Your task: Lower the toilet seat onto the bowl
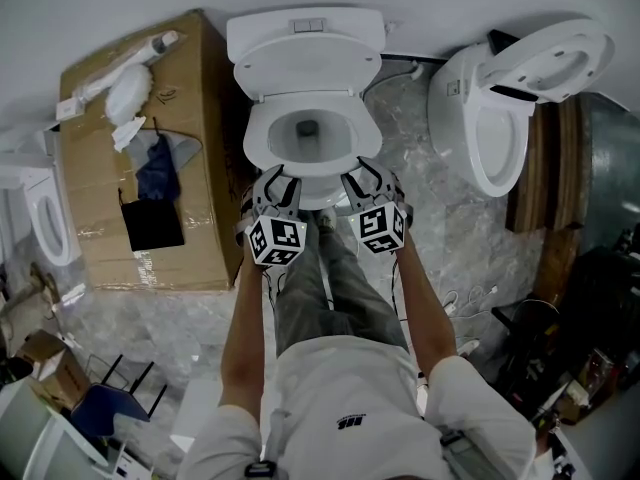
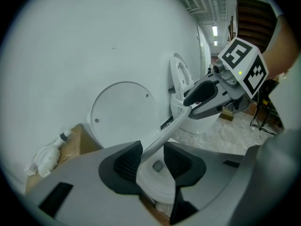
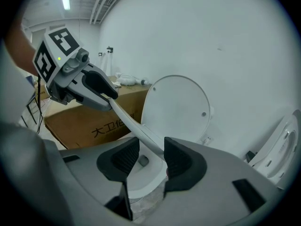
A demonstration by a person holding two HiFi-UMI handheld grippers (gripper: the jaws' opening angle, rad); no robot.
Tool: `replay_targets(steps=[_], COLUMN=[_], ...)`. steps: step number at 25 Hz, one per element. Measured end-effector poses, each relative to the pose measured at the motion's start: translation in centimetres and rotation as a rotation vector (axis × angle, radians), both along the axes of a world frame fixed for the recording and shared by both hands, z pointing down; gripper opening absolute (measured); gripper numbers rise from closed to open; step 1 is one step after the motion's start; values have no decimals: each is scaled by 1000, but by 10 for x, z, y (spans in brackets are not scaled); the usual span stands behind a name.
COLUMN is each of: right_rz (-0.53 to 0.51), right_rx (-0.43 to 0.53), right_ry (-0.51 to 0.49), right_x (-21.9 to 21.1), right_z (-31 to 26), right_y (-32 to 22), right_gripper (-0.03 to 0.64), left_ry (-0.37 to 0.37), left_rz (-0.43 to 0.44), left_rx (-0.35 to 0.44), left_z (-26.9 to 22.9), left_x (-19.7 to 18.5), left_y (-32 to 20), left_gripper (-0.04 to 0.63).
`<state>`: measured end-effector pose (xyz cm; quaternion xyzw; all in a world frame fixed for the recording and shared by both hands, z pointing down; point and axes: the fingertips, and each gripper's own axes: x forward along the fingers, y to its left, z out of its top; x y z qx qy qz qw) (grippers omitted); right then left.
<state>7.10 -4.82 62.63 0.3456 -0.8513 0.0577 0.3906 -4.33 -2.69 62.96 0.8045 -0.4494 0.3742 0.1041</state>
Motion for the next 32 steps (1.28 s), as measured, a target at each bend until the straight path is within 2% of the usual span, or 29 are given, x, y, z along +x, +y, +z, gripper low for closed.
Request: replay_targets(steps=[32], right_rz=[-103], right_rx=[-76], right_ry=[80], right_x=[10], right_z=[67], right_y=[70], right_gripper=[181], left_ry=[-61], left_rz=[43], left_rx=[-101], left_z=[68], left_x=[11], left_y=[71], left_gripper=[184])
